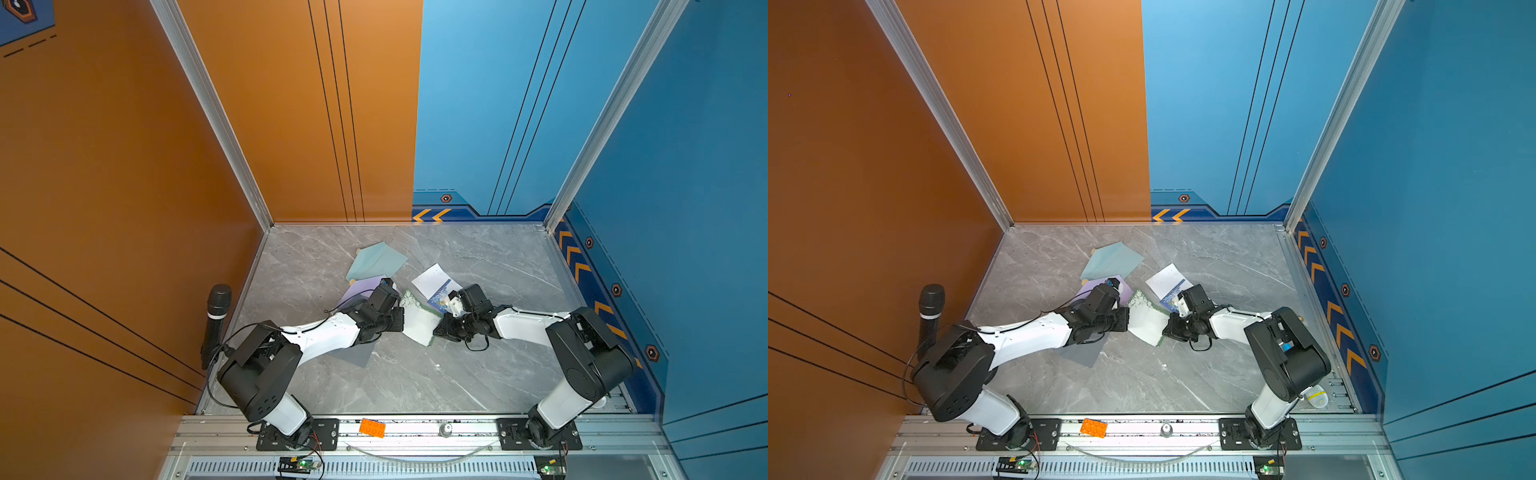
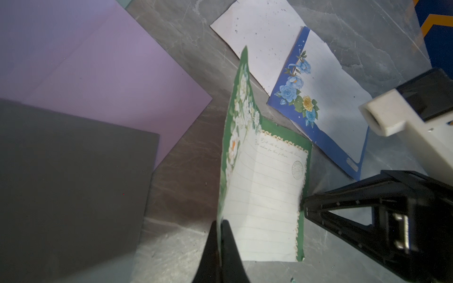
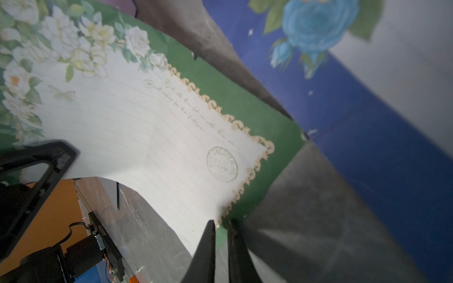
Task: Fold the letter paper in half and place it into the envelope
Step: Fold the letter paper at the center of the board.
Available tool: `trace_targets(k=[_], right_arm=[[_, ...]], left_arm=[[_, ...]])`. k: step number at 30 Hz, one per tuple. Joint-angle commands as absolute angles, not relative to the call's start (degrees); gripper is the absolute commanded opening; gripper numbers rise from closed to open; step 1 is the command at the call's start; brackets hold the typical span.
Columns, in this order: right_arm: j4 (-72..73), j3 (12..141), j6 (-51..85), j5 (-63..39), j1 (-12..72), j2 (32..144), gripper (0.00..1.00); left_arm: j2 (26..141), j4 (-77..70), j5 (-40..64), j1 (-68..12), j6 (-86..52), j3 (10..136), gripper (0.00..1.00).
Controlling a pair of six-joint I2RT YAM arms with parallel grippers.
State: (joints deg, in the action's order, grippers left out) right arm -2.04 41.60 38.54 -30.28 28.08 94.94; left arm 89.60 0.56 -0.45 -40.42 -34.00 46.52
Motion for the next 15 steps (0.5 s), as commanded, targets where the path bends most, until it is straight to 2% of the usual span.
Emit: trace_targets(k=[1,11,15], right_arm=[[-6.61,39.02,40.3,-28.56,28.21,96.25,0.15],[-4.39,38.68,42.11,-29.66,28.21,96.52,0.14],[-3.98,38.39,42.49,-29.8,28.14,96.42,0.14]], left_arm=[[90.51,-0.18,-3.21,-41.93,-29.01,47.42,0.0],[91.96,-2.45,-13.4,-48.71,-16.81,48.22,0.0],[93.24,-3.37,-13.93,-49.3,-14.74,48.59,0.0]])
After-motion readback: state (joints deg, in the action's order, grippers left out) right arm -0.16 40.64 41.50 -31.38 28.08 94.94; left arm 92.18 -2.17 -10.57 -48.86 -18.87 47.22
